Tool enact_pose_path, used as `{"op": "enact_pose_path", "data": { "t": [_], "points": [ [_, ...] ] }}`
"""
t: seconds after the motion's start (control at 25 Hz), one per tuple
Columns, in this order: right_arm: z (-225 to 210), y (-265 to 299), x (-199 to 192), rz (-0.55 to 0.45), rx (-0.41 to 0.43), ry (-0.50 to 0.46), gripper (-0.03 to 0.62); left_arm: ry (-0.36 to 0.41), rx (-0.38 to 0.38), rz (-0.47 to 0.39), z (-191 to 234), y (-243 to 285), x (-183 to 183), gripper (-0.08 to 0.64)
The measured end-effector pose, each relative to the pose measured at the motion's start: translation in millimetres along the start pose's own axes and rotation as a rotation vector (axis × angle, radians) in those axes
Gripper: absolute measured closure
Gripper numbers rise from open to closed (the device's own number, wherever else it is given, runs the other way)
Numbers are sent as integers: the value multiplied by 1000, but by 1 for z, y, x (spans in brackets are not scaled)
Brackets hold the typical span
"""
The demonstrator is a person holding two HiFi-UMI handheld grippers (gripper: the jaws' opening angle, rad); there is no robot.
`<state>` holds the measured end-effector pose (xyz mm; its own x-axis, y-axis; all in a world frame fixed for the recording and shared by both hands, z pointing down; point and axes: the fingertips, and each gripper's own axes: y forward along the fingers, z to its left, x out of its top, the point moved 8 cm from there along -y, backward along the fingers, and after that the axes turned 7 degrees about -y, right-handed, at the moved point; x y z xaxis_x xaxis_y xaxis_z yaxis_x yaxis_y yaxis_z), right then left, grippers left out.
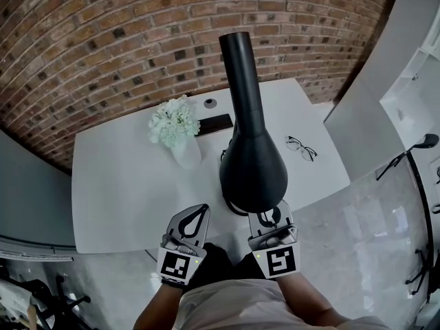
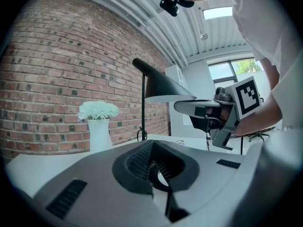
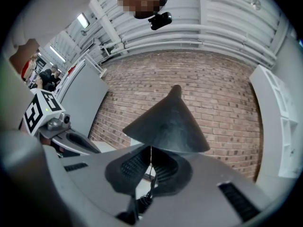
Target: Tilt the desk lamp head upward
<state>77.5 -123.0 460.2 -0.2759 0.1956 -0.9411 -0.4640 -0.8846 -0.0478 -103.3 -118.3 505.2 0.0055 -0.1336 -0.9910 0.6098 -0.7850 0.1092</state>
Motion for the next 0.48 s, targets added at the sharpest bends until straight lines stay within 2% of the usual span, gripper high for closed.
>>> {"op": "enact_pose_path", "data": {
  "t": [0.16, 0.48],
  "points": [
    [-1, 1, 1, -6, -5, 31, 574, 15, 6, -2, 2, -2, 6, 552],
    [-2, -4, 7, 6, 4, 28, 574, 9, 7, 31, 0, -6, 8, 552]
  ]
}}
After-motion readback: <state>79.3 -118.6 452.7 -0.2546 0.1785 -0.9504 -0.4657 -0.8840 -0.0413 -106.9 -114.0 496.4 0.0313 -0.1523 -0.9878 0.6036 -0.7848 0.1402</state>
